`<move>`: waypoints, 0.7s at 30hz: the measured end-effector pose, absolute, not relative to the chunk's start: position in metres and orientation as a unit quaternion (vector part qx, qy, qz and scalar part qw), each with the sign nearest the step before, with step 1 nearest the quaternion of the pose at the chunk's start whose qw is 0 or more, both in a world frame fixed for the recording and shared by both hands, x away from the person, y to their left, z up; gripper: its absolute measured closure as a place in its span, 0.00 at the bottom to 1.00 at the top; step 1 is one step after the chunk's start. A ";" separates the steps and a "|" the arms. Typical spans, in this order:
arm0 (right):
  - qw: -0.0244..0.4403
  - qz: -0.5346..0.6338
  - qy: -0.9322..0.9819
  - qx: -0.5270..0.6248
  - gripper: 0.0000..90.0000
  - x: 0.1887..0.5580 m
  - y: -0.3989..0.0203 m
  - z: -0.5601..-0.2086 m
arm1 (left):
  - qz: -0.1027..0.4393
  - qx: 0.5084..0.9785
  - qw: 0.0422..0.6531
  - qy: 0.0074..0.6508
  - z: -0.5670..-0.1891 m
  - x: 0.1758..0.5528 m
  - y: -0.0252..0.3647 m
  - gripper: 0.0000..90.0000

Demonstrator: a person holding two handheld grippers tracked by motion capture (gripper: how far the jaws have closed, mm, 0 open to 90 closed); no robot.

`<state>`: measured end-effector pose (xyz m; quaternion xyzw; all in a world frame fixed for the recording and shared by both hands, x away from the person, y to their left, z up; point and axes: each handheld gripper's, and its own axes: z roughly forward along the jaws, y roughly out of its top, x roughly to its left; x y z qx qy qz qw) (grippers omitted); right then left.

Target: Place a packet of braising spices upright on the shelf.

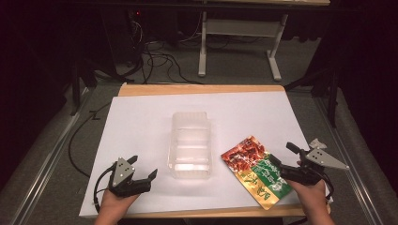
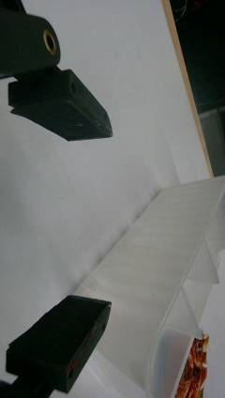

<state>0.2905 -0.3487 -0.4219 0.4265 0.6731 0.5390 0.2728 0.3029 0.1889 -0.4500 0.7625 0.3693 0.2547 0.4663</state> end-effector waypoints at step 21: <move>0.254 0.533 0.666 0.456 0.18 0.287 -0.363 -0.427 | 0.257 0.760 0.465 0.375 -0.449 0.308 0.187 0.16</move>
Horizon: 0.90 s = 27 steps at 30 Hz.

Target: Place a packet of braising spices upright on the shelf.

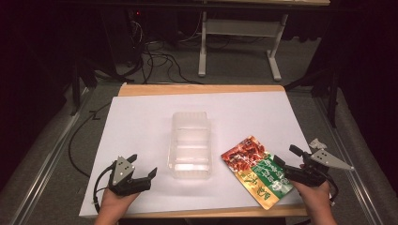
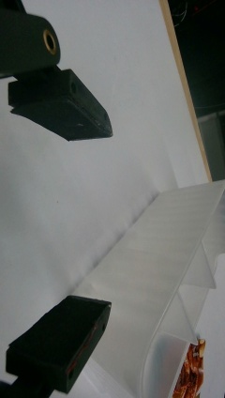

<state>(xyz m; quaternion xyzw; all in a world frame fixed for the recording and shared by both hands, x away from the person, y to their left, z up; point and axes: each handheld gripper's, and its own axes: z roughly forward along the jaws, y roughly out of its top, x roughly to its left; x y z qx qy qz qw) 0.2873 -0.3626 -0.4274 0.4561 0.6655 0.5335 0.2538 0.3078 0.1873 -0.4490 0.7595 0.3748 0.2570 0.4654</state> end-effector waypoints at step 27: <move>0.126 0.457 0.652 0.592 0.42 0.260 -0.408 -0.470 | 0.252 0.756 0.472 0.377 -0.451 0.330 0.174 0.17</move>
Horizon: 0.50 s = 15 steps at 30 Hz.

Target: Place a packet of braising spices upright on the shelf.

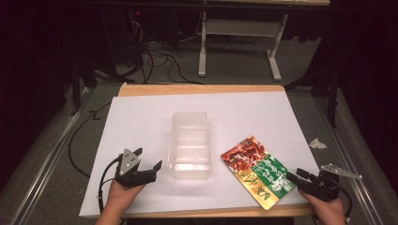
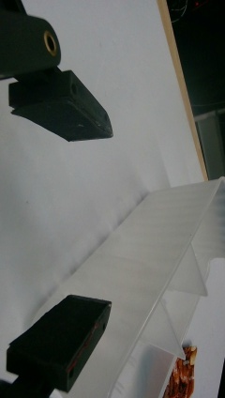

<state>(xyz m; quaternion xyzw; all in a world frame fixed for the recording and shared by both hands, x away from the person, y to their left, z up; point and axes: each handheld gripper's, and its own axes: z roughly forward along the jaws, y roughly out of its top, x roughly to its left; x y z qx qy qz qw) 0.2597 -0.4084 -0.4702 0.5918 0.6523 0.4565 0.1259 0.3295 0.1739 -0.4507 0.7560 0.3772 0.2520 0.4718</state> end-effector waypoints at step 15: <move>0.097 0.433 0.659 0.607 0.61 0.253 -0.413 -0.476 | 0.256 0.763 0.464 0.370 -0.451 0.326 0.174 0.17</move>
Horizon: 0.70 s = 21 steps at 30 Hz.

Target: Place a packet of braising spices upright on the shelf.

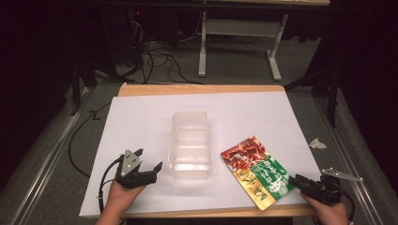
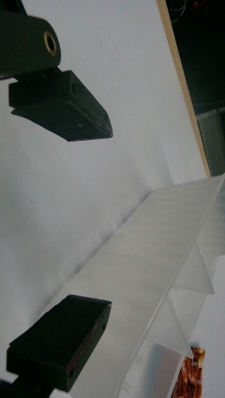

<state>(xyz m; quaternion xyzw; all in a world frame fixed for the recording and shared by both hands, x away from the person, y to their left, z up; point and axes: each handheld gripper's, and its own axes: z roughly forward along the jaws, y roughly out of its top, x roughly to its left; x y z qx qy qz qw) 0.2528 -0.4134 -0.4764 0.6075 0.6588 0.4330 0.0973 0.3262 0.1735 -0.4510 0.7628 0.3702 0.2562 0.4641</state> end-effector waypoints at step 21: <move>0.233 0.388 0.683 0.573 1.00 0.336 -0.401 -0.457 | 0.268 0.765 0.453 0.372 -0.451 0.304 0.188 0.17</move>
